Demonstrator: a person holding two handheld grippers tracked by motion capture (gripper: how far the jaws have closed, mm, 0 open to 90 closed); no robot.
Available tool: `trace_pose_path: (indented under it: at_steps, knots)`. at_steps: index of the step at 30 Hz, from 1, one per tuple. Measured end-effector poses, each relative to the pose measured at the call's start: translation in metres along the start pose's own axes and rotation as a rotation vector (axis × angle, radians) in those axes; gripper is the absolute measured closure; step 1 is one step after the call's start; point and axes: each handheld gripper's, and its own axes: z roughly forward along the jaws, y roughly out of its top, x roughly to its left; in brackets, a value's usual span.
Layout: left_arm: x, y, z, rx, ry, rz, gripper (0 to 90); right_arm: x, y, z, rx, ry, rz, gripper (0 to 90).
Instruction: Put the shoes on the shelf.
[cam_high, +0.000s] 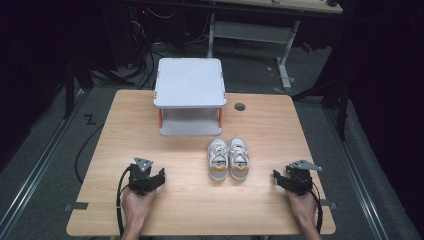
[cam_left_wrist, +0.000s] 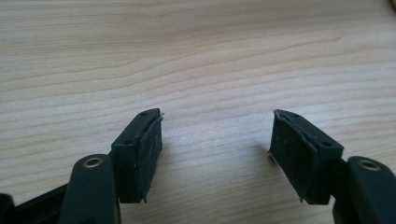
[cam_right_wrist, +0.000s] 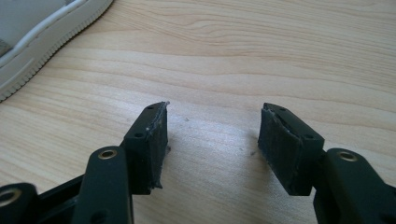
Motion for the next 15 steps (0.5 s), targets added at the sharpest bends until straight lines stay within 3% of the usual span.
trace_pose_path:
  at_steps: [2,5,6,8,9,10,11,13,14,15]
  knots:
    - [-0.005,0.002,-0.003,-0.019,-0.027,-0.024,33.9,0.000,0.000,0.000,0.000,-0.003,0.002,41.0]
    - [-0.027,0.012,-0.011,-0.045,-0.076,0.029,32.8,0.000,0.001,0.001,0.001,-0.002,-0.003,39.1]
    - [-0.027,0.012,-0.011,-0.045,-0.076,0.029,32.8,0.000,0.001,0.001,0.001,-0.002,-0.003,39.1]
    - [-0.050,0.024,-0.017,-0.064,-0.139,0.074,32.5,0.000,0.001,0.001,0.003,0.003,-0.006,37.7]
    - [-0.050,0.024,-0.017,-0.064,-0.139,0.074,32.4,0.000,0.001,0.001,0.003,0.004,-0.007,37.7]
    - [-0.067,0.033,-0.021,-0.066,-0.194,0.106,32.3,0.000,0.001,0.001,0.003,0.004,-0.007,37.6]
    - [-0.067,0.033,-0.021,-0.066,-0.194,0.106,32.2,0.000,0.001,0.001,0.003,0.004,-0.007,37.5]
    - [-0.083,0.041,-0.022,-0.065,-0.232,0.126,32.2,0.001,0.001,0.001,0.004,0.004,-0.004,37.3]
    - [-0.097,0.048,-0.022,-0.062,-0.275,0.144,32.9,0.001,0.001,0.001,0.005,0.005,-0.002,37.1]
    - [-0.097,0.048,-0.022,-0.062,-0.275,0.144,33.0,0.001,0.001,0.001,0.005,0.005,-0.002,37.1]
